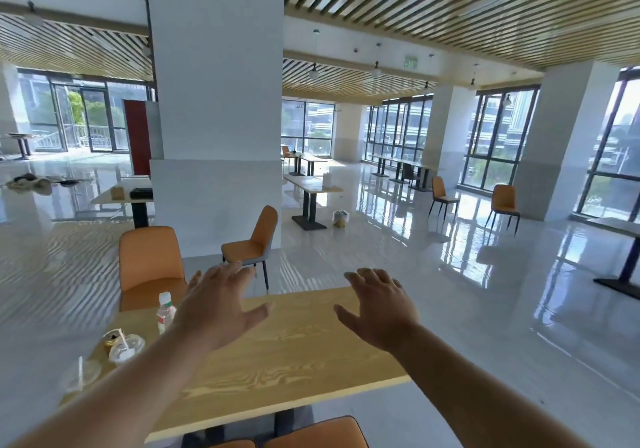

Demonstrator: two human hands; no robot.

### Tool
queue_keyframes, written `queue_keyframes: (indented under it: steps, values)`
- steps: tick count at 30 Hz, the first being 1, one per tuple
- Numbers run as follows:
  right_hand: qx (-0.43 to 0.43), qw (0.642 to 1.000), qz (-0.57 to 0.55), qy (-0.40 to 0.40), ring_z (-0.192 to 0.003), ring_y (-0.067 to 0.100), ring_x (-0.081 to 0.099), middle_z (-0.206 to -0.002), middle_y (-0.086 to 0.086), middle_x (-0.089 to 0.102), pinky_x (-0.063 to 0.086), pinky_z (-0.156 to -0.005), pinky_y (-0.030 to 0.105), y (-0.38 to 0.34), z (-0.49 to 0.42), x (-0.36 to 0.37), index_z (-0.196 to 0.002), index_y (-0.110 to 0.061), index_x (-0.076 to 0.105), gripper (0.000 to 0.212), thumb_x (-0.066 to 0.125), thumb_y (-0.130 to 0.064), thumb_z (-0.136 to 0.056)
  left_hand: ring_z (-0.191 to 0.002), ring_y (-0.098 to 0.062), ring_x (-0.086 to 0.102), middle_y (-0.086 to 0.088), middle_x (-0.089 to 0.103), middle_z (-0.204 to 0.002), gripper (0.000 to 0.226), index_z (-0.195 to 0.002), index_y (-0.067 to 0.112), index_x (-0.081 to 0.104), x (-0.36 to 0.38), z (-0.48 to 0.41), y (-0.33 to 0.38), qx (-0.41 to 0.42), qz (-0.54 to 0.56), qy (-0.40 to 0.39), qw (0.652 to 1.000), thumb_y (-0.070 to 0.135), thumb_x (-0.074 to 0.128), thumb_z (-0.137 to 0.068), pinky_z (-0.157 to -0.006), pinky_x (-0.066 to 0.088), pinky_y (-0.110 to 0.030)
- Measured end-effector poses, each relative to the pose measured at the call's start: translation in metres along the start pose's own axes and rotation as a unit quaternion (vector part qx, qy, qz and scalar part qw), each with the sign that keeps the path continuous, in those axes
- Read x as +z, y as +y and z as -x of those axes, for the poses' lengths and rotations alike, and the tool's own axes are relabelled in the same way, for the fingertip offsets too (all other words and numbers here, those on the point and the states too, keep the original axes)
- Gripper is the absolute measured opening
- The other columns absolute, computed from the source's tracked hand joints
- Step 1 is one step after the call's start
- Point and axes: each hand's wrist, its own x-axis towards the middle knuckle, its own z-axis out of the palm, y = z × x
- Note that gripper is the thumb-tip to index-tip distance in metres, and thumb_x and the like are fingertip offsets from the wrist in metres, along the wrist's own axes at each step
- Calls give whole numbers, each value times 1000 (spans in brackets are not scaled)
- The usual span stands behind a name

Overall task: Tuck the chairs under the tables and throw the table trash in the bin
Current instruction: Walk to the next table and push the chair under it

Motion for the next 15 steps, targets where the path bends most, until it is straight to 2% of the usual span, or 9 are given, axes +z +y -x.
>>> queue_keyframes:
  steps: [3,11,15]
  values:
    - [12,1000,15,16,-139,25,40,-150,0,49,38,-112,45,7,3,-20,-150,-28,41,77,39,-75,-89,-152,-22,28,3,34,-166,100,-157,36,36,-10,-12,12,14,11,16,1000,96,25,-77,-124,22,-52]
    - [41,998,44,29,-141,25,38,-152,1,48,36,-113,45,40,29,-54,-151,-28,39,77,39,-75,-91,-150,-20,29,7,36,-164,94,-153,39,38,-14,-18,61,49,29,29,998,93,27,-78,-123,24,-51]
    - [60,997,45,35,-142,25,37,-154,1,46,35,-115,45,68,45,-67,-152,-28,39,79,36,-77,-90,-153,-21,25,5,34,-166,90,-156,38,37,-14,-23,97,67,38,24,997,90,37,-83,-124,22,-52]
